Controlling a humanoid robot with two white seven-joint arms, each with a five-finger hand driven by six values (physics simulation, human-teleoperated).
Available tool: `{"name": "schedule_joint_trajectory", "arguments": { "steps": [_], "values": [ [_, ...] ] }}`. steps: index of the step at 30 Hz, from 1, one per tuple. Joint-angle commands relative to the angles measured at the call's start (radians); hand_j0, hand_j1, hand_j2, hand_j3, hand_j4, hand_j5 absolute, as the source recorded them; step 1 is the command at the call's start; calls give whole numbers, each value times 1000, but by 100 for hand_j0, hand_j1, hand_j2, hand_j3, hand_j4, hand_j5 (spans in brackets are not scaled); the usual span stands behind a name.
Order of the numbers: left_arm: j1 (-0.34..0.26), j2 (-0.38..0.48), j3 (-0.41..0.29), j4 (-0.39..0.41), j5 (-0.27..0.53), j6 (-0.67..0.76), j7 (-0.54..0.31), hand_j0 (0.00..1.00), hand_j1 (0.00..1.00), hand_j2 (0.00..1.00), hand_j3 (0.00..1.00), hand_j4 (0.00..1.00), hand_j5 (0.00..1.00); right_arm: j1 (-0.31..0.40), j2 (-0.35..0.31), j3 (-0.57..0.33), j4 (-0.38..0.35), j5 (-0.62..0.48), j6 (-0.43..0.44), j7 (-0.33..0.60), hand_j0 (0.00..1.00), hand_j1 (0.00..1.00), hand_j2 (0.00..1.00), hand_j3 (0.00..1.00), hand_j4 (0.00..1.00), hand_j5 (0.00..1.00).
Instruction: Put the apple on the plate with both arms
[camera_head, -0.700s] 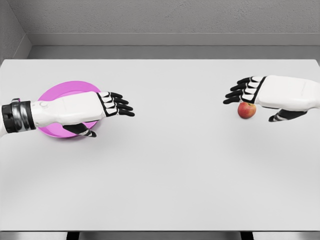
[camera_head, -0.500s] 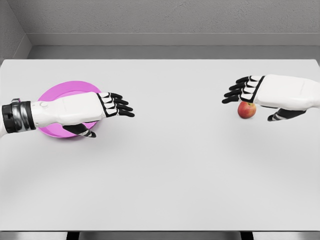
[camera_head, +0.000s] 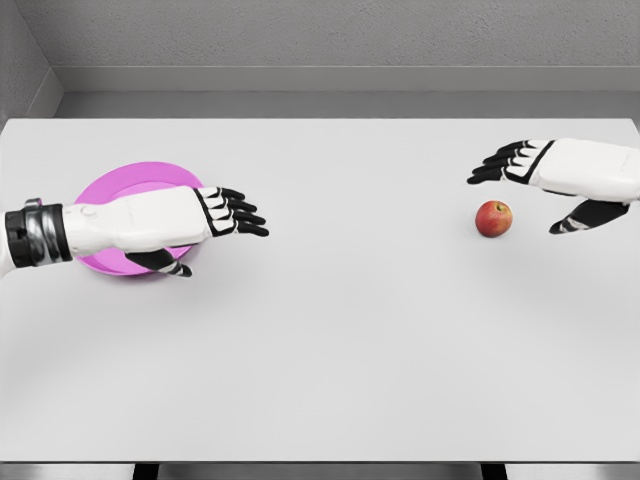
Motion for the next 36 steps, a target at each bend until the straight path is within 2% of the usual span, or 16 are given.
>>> {"name": "schedule_joint_trajectory", "arguments": {
  "steps": [1, 3, 6, 9, 11, 15, 18, 23, 25, 30, 36],
  "values": [
    [0, 0, 1, 0, 4, 1, 0, 100, 100, 100, 100, 100, 100, 0, 36, 13, 17, -22, 3, 6, 100, 100, 100, 100, 100, 100],
    [-1, 2, 1, 0, 2, 1, 0, 100, 100, 100, 100, 100, 100, -6, 59, 13, 23, -22, 3, 6, 100, 100, 100, 100, 100, 100],
    [0, 0, 1, 0, 2, 1, 0, 100, 100, 100, 100, 100, 100, -14, 105, 15, 48, -21, 51, 6, 100, 100, 100, 100, 100, 100],
    [0, 2, 1, 0, 2, 1, 0, 100, 100, 100, 100, 100, 100, -14, 107, 25, 92, -22, 64, 6, 100, 100, 100, 100, 100, 100],
    [0, 0, 1, 0, 2, 1, 0, 100, 100, 100, 100, 100, 100, -15, 108, 67, 124, -17, 123, 6, 100, 100, 100, 100, 100, 100],
    [0, 0, 1, 0, 2, 1, 0, 100, 100, 100, 100, 100, 100, -20, 120, 87, 206, -7, 118, 6, 100, 100, 100, 100, 100, 100],
    [0, 2, 0, 1, 2, 1, 0, 100, 100, 100, 100, 100, 100, -43, 157, 122, 288, 18, 117, 6, 100, 100, 100, 100, 100, 100],
    [0, 2, 0, 1, 2, 1, 0, 100, 100, 100, 100, 100, 100, -55, 183, 156, 328, 50, 118, 6, 100, 100, 100, 100, 100, 100],
    [0, 0, 0, 1, 2, 1, 0, 100, 100, 100, 100, 100, 100, -77, 215, 177, 380, 61, 117, 6, 100, 100, 100, 100, 100, 100],
    [2, 0, 0, 3, 2, 1, 0, 100, 100, 100, 100, 100, 100, -106, 266, 205, 442, 85, 117, 6, 100, 100, 100, 100, 100, 100],
    [0, 0, 0, 8, 2, 1, 0, 100, 100, 100, 100, 100, 100, -123, 286, 211, 503, 105, 103, 6, 100, 100, 100, 100, 100, 100]
  ]
}}
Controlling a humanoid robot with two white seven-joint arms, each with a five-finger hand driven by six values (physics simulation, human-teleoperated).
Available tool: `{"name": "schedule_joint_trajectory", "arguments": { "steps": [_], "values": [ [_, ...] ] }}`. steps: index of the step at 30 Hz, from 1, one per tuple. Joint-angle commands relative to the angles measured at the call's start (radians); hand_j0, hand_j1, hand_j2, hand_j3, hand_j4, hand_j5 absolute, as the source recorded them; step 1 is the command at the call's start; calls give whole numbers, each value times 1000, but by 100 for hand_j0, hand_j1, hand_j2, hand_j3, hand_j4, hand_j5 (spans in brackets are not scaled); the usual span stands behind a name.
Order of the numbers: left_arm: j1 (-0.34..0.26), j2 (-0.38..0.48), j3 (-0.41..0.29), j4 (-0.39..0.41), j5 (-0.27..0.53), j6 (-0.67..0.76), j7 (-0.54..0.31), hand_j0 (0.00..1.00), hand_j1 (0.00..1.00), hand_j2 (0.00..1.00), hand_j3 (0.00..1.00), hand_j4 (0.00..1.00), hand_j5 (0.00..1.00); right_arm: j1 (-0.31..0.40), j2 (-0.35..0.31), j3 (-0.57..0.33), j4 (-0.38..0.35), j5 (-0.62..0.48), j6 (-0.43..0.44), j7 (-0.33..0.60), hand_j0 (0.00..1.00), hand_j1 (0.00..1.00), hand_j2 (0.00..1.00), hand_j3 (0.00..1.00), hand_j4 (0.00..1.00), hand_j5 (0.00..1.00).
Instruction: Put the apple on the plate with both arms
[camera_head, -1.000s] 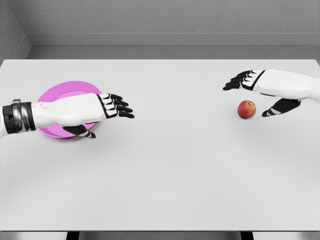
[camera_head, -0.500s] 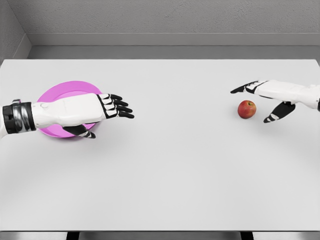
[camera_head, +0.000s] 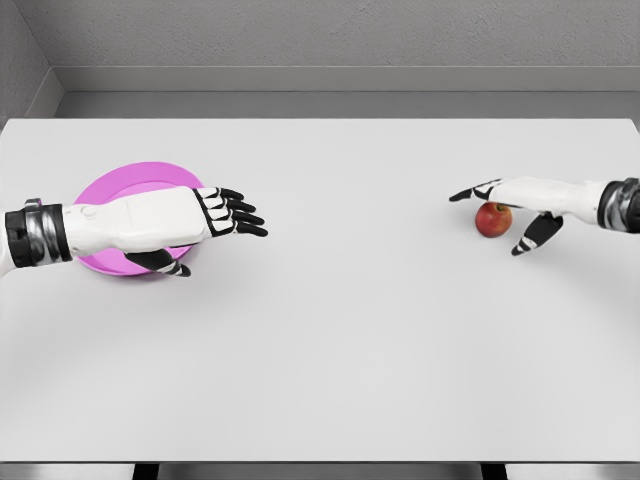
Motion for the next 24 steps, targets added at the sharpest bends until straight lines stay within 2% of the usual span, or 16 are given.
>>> {"name": "schedule_joint_trajectory", "arguments": {
  "steps": [1, 10, 18, 24],
  "values": [
    [0, 1, 1, 1, 7, 1, 1, 100, 100, 100, 100, 100, 100, -3, 9, 2, 30, -1, -6, 0, 100, 100, 100, 100, 100, 100],
    [0, -2, 1, 1, 5, 1, 1, 100, 100, 100, 100, 100, 100, -18, 33, 2, 70, 19, -7, 0, 100, 100, 100, 100, 100, 100],
    [2, -4, 1, 1, 5, 1, -1, 100, 100, 100, 100, 100, 100, -35, 42, 0, 162, 14, -65, 0, 100, 100, 100, 100, 100, 100],
    [2, -5, 1, 1, 7, 1, -21, 100, 100, 100, 100, 100, 100, -46, 55, 0, 164, 14, -65, 0, 100, 100, 100, 100, 100, 100]
  ]
}}
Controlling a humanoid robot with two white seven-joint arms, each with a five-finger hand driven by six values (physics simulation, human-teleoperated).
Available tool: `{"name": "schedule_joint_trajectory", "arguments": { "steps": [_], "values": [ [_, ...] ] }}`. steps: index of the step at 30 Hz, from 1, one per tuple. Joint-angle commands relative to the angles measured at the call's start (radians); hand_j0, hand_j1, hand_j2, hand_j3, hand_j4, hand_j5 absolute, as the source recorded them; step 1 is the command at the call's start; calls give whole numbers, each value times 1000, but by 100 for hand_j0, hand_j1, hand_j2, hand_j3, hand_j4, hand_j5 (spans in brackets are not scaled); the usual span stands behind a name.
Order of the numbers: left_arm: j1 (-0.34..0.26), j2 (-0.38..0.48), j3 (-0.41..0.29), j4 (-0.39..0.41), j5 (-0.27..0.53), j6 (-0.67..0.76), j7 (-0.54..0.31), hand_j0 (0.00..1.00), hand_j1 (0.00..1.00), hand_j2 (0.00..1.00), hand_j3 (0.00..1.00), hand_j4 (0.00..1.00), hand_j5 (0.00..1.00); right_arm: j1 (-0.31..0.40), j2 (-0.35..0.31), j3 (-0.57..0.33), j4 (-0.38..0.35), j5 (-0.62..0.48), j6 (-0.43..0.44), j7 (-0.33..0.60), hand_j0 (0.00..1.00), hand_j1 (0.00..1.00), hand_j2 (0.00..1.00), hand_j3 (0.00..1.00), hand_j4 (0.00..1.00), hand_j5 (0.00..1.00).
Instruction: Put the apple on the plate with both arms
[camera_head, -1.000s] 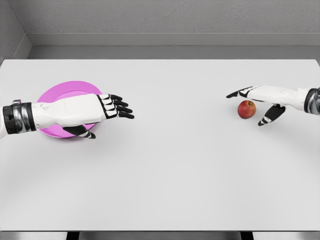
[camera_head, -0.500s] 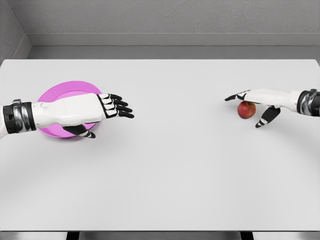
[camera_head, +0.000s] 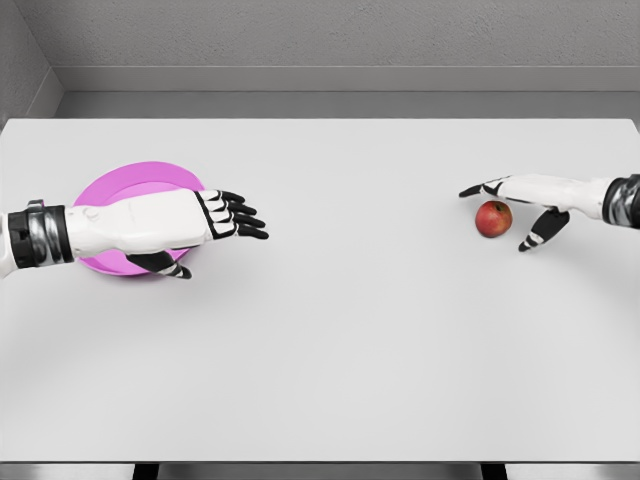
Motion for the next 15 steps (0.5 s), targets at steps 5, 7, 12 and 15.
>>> {"name": "schedule_joint_trajectory", "arguments": {
  "steps": [5, 7, 12, 15],
  "values": [
    [0, 0, 1, 0, 7, 1, -4, 100, 100, 100, 100, 100, 100, -5, 13, -1, 3, -8, 2, 0, 100, 100, 100, 100, 100, 100],
    [0, 0, 1, 0, 7, 1, -4, 100, 100, 100, 100, 100, 100, -6, 14, -1, 3, -5, 2, 0, 100, 100, 100, 100, 100, 100],
    [0, 0, 1, 0, 7, 1, -4, 100, 100, 100, 100, 100, 100, -6, 25, 0, 4, -2, 3, 0, 86, 86, 86, 86, 86, 86],
    [0, 0, 1, 0, 7, 1, -4, 100, 100, 100, 100, 100, 100, -6, 32, 2, 12, 0, 2, 0, 85, 85, 85, 85, 85, 85]
  ]
}}
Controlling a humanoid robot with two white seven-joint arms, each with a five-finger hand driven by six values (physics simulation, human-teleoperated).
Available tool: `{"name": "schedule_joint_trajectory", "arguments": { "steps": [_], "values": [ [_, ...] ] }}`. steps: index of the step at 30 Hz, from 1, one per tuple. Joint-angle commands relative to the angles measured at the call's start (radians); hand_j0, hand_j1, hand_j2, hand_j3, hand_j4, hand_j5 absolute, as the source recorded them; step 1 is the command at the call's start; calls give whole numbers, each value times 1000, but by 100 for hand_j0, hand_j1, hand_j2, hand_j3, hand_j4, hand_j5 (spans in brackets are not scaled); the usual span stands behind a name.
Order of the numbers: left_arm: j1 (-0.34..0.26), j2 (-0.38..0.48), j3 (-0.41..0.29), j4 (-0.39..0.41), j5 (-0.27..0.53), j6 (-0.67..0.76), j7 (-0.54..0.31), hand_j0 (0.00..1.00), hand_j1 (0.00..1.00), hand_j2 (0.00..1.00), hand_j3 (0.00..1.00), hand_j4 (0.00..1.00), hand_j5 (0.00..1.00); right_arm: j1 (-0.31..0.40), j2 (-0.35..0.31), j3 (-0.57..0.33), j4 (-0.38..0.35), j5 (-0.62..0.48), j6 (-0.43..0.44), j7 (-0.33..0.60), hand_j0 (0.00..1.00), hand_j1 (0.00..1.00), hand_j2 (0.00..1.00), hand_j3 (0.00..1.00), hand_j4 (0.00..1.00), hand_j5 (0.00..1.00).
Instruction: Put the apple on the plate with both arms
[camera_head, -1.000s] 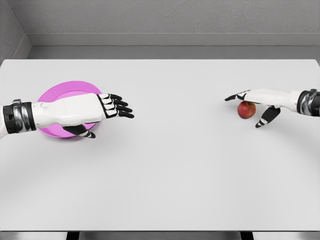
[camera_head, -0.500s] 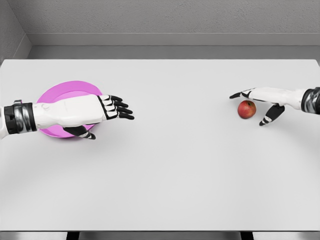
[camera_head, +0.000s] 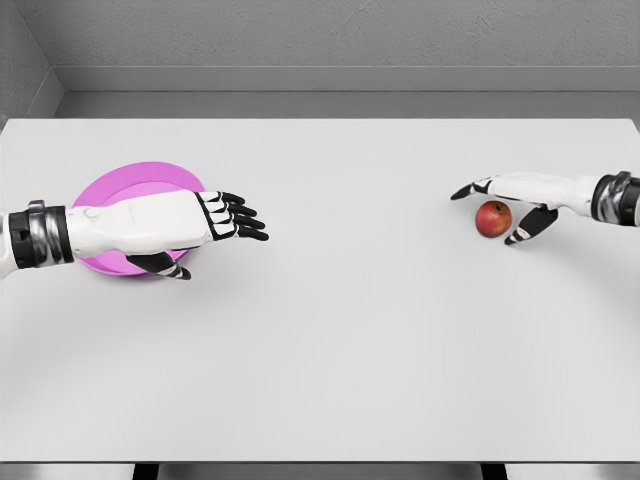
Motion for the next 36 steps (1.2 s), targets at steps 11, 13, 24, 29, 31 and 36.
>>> {"name": "schedule_joint_trajectory", "arguments": {
  "steps": [11, 13, 24, 29, 31, 36],
  "values": [
    [0, 1, 1, 0, 7, 1, 0, 100, 100, 100, 100, 100, 100, 0, 13, -2, 32, 5, -38, 0, 43, 43, 43, 43, 43, 43],
    [0, 1, 1, 0, 7, 1, 0, 100, 100, 100, 100, 100, 100, 0, 18, -2, 29, -4, -38, 0, 42, 42, 42, 42, 42, 42],
    [-2, 1, 1, 0, 7, 1, 0, 100, 100, 100, 100, 100, 100, -55, 90, 185, -318, -156, -38, 0, 37, 37, 37, 37, 37, 37],
    [-2, 1, 1, 0, 7, 1, 0, 100, 100, 100, 100, 100, 100, -64, 144, 236, -301, -156, -38, 0, 38, 38, 38, 38, 38, 38],
    [-2, 1, 1, 0, 7, 1, 0, 100, 100, 100, 100, 100, 100, -66, 154, 236, -301, -156, -38, 0, 38, 38, 38, 38, 38, 38],
    [-2, 1, 1, 0, 7, 1, 0, 100, 100, 100, 100, 100, 100, -66, 156, 239, -302, -148, -38, 0, 64, 64, 64, 64, 64, 64]
  ]
}}
